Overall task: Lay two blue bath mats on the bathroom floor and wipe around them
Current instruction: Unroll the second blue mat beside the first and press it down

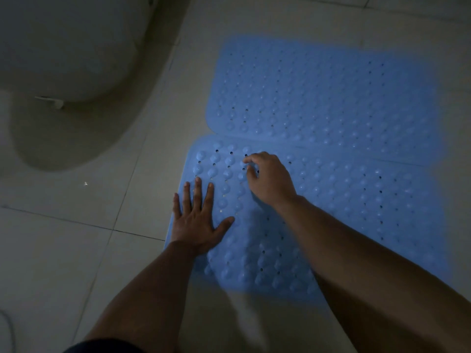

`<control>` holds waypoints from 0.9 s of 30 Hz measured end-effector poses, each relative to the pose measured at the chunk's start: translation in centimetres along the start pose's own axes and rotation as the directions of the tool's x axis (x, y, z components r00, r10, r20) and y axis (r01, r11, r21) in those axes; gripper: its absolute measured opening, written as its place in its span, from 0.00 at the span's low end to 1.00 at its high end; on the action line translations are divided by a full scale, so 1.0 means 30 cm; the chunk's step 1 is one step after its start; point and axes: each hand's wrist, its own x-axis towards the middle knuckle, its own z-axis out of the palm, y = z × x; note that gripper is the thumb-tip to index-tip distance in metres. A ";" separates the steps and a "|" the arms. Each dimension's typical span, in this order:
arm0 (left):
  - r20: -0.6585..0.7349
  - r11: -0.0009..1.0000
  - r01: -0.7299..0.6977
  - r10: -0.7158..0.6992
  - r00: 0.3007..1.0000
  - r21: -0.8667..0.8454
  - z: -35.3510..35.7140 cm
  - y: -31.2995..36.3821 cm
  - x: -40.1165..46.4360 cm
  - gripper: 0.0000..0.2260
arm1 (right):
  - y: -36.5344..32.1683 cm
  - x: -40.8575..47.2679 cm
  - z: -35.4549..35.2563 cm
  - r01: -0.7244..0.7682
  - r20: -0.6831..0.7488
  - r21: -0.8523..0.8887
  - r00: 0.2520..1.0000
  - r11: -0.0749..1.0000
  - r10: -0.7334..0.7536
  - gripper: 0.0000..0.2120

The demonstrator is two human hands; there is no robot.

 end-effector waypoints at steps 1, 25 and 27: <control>0.085 1.000 0.003 -0.002 0.996 -0.016 -0.029 -0.001 0.010 0.45 | -0.013 -0.015 -0.002 -0.004 0.006 -0.023 1.000 1.000 0.004 0.11; -0.355 0.998 0.016 -0.034 0.934 -0.053 -0.061 -0.044 0.018 0.20 | -0.061 -0.363 0.338 0.108 0.141 -0.428 0.989 0.897 -0.052 0.37; -0.352 0.998 0.028 -0.048 0.935 -0.063 -0.063 -0.037 0.026 0.20 | -0.064 -0.364 0.334 0.108 0.163 -0.435 0.986 0.894 -0.040 0.39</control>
